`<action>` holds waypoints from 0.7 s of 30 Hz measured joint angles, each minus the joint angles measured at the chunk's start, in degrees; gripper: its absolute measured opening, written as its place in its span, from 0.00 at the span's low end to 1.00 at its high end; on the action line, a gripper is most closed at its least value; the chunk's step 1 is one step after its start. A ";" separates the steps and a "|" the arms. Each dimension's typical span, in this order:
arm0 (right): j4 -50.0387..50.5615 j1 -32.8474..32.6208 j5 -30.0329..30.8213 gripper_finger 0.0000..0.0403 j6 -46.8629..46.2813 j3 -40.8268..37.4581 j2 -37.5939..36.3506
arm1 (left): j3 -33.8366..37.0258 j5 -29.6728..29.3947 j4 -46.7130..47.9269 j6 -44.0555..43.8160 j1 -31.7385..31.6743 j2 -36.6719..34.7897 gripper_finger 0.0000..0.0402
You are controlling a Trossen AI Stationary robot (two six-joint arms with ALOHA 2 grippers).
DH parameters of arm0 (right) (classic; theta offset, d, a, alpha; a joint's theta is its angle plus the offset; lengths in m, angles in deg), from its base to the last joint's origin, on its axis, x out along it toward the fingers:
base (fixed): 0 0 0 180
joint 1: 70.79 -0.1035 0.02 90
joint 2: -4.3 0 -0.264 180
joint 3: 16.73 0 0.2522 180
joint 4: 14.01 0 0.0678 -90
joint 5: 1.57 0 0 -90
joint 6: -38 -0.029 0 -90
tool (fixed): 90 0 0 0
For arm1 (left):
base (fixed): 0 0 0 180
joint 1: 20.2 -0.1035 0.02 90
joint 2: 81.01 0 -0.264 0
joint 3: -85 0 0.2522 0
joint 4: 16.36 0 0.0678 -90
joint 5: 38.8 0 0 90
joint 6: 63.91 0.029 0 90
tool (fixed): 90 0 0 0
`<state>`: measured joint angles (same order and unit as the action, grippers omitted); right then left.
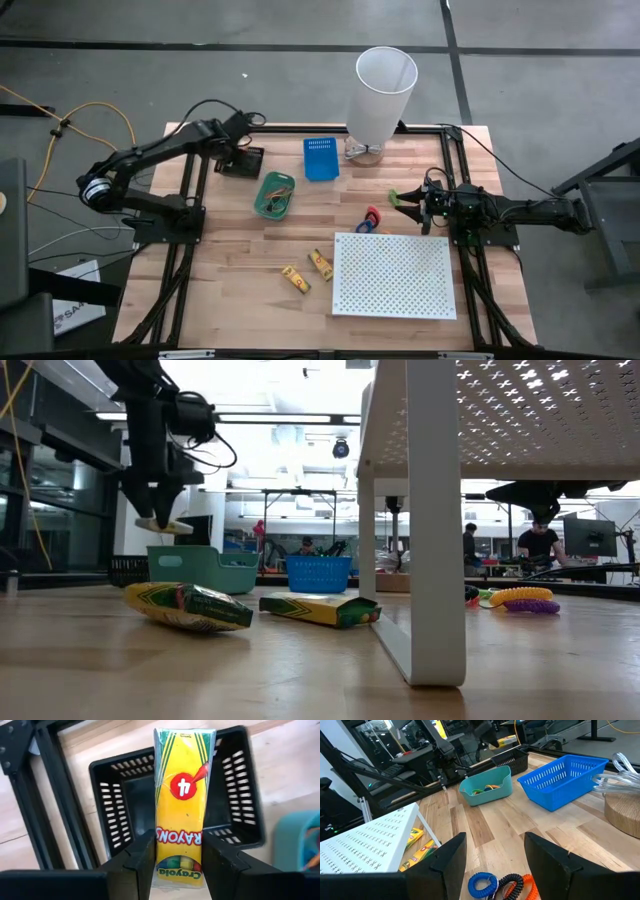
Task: Pick & Place Office Desk Supplies
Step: Put the left yellow crayon box into the black bin
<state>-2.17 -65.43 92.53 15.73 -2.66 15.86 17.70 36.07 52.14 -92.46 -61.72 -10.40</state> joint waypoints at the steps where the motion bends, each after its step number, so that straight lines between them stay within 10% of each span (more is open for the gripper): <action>1: -0.01 -0.02 -0.01 0.47 0.00 -0.01 -0.01 | 0.53 -0.10 -0.50 -0.22 0.00 0.00 0.34; 21: 0.00 -0.01 0.00 0.47 0.00 0.00 -0.01 | 10.86 -1.69 -11.93 -1.49 -3.92 0.48 0.34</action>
<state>-2.17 -65.45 92.53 15.73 -2.66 15.86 28.56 34.38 40.22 -93.95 -65.64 -9.92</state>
